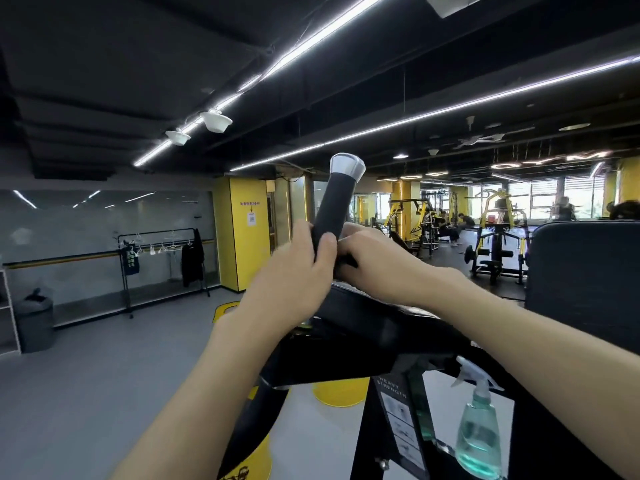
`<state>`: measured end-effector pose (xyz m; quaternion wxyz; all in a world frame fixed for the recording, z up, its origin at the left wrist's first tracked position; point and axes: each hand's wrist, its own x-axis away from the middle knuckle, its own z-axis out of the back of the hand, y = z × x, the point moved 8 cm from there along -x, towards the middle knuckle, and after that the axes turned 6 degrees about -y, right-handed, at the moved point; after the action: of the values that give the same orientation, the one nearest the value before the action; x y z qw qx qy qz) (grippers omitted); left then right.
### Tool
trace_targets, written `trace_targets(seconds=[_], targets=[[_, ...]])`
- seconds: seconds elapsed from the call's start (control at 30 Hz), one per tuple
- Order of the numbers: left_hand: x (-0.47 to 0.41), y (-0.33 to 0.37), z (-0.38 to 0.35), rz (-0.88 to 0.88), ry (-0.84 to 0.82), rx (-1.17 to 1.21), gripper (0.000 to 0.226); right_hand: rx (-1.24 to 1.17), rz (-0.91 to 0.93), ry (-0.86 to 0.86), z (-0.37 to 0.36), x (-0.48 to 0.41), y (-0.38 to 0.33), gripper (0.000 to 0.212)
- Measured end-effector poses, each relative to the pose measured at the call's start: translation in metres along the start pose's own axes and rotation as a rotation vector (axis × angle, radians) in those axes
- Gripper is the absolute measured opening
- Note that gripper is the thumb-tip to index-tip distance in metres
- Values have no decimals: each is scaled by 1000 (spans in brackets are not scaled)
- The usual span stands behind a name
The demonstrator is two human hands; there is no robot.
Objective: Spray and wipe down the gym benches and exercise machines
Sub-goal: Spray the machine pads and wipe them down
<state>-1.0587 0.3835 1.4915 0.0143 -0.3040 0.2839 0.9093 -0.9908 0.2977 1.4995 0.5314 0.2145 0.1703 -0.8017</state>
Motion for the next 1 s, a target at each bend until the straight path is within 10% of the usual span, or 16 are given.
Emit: trace_targets(seconds=[0.27, 1.0], targets=[[5, -13, -9, -50, -48, 21, 26, 361, 43, -339, -53, -14, -11, 23], [7, -12, -7, -80, -11, -29, 22, 649, 170, -280, -45, 36, -32, 30]])
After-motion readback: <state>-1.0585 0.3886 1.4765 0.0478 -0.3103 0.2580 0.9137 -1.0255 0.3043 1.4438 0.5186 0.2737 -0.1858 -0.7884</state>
